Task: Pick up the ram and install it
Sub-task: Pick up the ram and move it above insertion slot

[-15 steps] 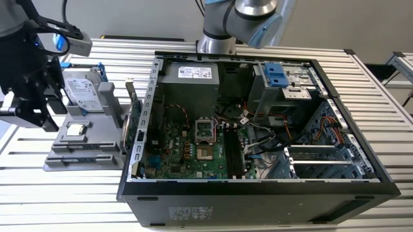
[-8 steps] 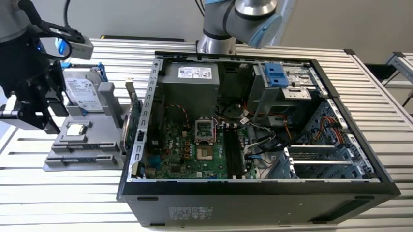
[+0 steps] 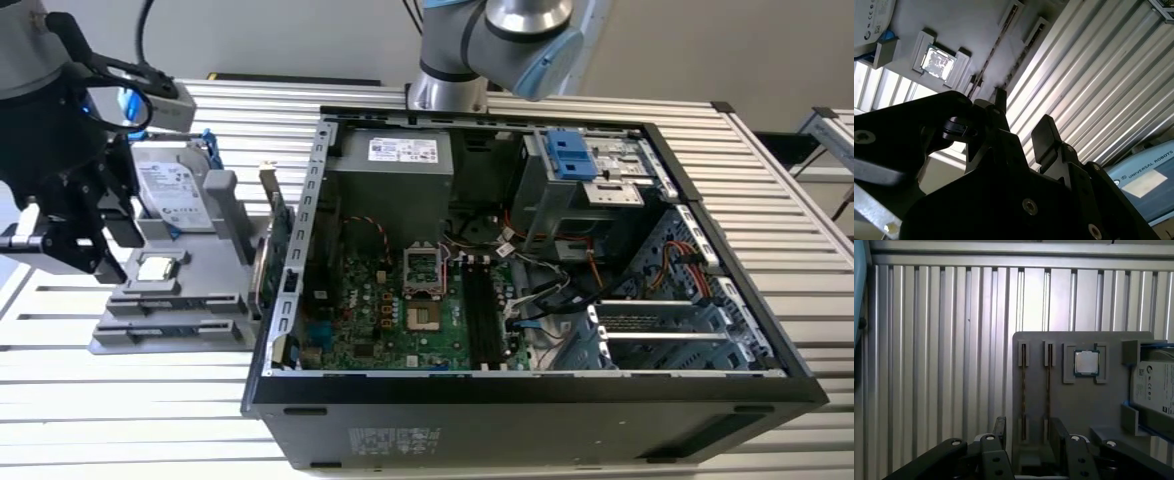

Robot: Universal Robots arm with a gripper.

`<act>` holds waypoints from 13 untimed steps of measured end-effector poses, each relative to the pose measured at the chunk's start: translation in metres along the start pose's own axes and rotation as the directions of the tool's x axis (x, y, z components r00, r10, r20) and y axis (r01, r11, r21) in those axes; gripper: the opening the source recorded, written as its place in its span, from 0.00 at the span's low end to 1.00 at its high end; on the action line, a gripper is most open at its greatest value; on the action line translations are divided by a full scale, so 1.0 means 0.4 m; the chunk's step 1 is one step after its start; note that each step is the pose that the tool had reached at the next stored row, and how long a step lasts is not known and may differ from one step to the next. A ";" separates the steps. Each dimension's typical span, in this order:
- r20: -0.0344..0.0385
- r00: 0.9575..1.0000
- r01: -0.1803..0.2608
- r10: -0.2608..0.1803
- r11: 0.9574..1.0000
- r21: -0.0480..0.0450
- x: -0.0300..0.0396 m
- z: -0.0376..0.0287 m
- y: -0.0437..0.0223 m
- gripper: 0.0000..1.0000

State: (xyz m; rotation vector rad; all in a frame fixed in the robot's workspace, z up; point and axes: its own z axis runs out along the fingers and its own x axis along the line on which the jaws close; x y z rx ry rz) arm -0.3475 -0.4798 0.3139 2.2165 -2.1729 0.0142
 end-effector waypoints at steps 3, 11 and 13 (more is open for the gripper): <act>-0.004 1.000 0.000 0.000 1.000 0.000 0.000 0.006 0.000 1.00; -0.014 1.000 0.000 0.000 1.000 0.000 -0.001 0.021 0.000 1.00; -0.017 1.000 0.000 0.000 1.000 0.000 -0.001 0.024 0.000 1.00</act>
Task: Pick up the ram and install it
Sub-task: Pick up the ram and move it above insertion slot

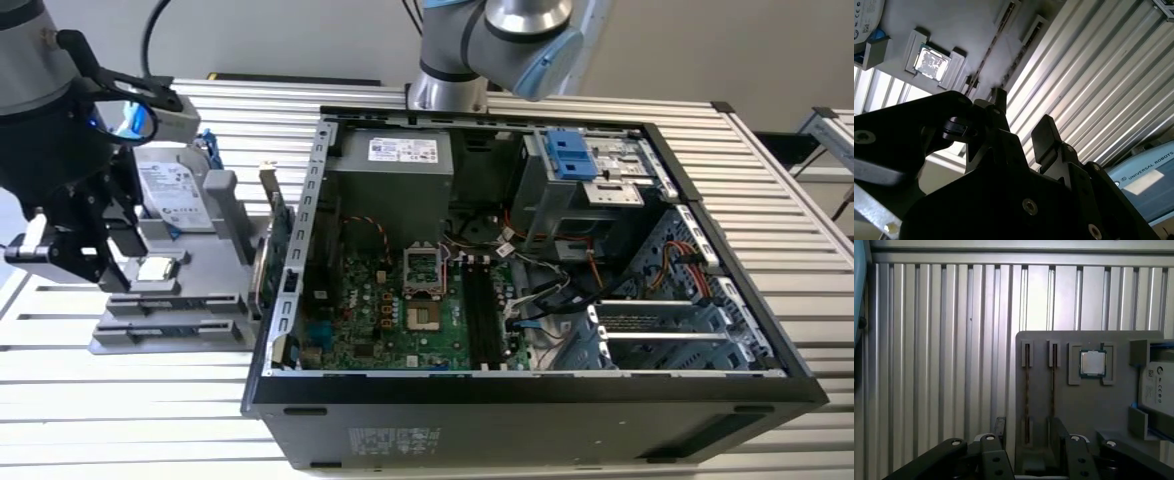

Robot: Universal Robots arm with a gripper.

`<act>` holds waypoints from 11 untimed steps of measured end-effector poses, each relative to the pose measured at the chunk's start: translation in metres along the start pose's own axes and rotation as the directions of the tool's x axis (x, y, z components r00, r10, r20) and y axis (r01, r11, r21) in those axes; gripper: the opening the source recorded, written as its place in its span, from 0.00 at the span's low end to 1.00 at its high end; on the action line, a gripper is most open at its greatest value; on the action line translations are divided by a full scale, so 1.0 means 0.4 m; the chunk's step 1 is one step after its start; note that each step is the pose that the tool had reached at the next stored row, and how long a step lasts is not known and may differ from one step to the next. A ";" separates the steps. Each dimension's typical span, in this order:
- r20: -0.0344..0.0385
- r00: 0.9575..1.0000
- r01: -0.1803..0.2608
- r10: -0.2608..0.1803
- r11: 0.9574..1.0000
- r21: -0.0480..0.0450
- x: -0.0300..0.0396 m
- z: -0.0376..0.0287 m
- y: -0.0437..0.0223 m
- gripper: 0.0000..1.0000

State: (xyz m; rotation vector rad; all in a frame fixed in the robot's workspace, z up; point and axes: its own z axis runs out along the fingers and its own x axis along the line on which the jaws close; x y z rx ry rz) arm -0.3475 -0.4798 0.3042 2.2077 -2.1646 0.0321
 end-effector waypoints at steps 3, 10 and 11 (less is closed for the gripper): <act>-0.004 1.000 0.000 0.000 1.000 0.000 0.000 0.005 0.000 1.00; -0.012 1.000 0.000 0.000 1.000 0.000 -0.001 0.018 0.000 1.00; -0.013 1.000 0.000 0.000 1.000 0.000 -0.001 0.020 0.000 1.00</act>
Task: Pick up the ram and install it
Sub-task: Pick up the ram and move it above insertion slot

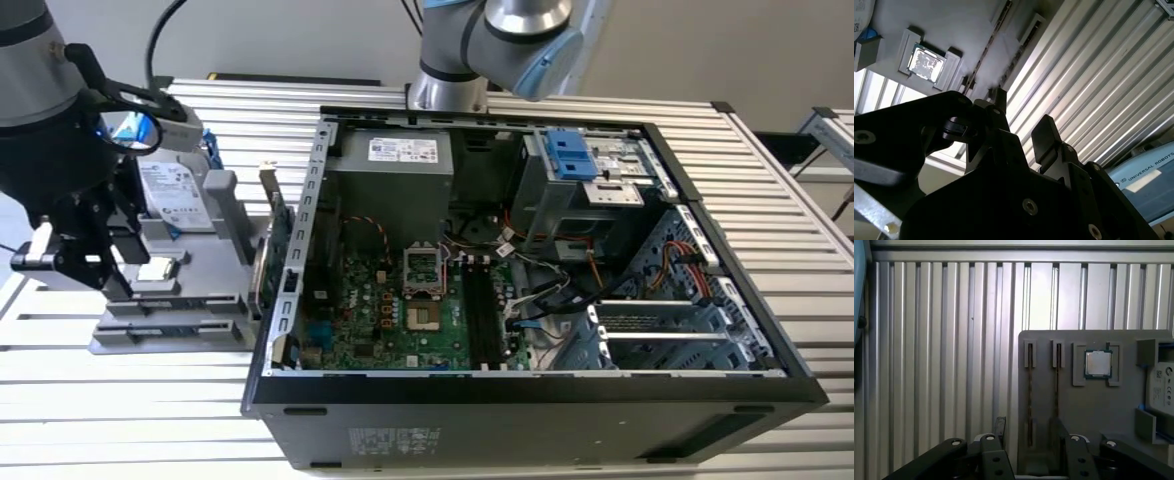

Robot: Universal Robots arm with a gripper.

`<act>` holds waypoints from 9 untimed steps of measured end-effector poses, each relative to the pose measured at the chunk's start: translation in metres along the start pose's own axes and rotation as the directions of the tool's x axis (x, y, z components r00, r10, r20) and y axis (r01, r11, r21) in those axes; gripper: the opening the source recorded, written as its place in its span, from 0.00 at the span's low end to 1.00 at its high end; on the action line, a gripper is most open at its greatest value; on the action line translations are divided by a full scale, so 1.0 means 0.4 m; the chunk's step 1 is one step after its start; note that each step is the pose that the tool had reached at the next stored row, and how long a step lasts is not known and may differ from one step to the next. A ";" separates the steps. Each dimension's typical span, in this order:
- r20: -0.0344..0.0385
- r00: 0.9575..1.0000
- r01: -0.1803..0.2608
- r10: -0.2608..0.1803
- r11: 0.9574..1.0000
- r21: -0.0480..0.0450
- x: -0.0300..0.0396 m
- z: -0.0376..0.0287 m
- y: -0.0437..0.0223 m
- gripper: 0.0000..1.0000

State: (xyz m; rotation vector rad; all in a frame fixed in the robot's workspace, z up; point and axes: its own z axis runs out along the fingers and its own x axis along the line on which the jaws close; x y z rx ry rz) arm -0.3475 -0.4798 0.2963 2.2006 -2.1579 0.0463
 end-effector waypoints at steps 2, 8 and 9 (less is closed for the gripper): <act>-0.002 1.000 0.000 0.000 1.000 0.000 0.000 0.004 0.000 1.00; -0.005 1.000 0.000 0.000 1.000 0.001 -0.001 0.016 0.000 1.00; -0.005 1.000 0.000 0.000 1.000 0.001 -0.001 0.018 0.000 1.00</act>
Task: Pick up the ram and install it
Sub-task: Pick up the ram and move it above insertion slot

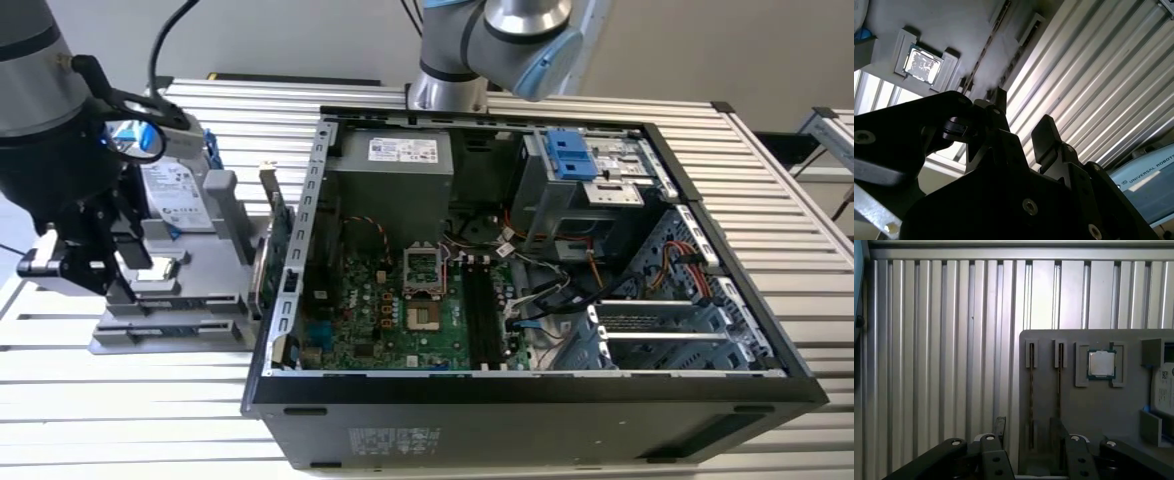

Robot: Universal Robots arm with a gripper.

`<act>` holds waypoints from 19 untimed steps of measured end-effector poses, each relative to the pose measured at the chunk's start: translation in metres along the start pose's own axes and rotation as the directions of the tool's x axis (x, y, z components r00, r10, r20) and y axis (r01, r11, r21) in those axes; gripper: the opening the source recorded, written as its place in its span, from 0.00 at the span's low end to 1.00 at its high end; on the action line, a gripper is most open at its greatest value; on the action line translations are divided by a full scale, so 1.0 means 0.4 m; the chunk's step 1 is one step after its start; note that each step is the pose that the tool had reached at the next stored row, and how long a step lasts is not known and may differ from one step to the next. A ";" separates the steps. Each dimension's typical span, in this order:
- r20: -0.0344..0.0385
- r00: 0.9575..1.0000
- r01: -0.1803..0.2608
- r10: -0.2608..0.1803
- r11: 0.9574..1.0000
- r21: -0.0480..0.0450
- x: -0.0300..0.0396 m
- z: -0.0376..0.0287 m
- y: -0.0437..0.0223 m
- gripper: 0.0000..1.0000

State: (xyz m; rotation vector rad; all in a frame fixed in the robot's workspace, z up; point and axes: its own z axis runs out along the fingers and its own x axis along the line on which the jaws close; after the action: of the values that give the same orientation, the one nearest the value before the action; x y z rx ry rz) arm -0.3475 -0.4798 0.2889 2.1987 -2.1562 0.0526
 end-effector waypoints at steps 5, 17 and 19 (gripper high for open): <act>-0.001 1.000 0.000 0.000 1.000 0.000 -0.001 0.010 0.000 1.00; -0.003 1.000 0.000 0.000 1.000 0.000 -0.003 0.035 -0.001 1.00; -0.003 1.000 0.000 0.000 1.000 0.000 -0.005 0.040 -0.001 1.00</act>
State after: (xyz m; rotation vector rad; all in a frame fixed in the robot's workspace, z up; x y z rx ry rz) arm -0.3476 -0.4789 0.2727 2.1971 -2.1549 0.0565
